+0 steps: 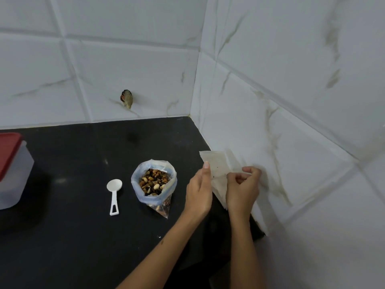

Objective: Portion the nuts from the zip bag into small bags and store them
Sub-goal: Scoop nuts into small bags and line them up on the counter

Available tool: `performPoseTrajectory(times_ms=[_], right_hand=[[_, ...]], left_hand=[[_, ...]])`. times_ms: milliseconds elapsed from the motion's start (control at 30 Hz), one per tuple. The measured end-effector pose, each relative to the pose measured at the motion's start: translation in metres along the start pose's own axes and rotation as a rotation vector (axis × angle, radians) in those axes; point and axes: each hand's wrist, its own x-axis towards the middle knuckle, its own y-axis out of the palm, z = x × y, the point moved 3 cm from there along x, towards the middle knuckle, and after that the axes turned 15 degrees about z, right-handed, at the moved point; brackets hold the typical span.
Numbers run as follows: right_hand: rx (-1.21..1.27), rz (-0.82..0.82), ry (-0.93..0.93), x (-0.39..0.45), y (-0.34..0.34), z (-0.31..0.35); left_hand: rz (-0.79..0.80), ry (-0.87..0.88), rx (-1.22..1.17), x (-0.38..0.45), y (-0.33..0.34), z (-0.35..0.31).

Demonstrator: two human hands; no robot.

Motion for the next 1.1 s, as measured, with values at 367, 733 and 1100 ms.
performPoseTrajectory(times_ms=[367, 733, 1100], right_hand=[[0.653, 0.405, 0.218, -0.034, 0.120, 0.046], [0.654, 1.092, 0.304, -0.097, 0.237, 0.080], [0.336, 0.780, -0.010, -0.108, 0.238, 0.128]], left_hand=[[-0.424, 0.255, -0.106, -0.039, -0.132, -0.022], [-0.332, 0.172, -0.026, -0.069, -0.269, -0.022], [-0.337, 0.194, 0.434, -0.085, -0.302, -0.022]])
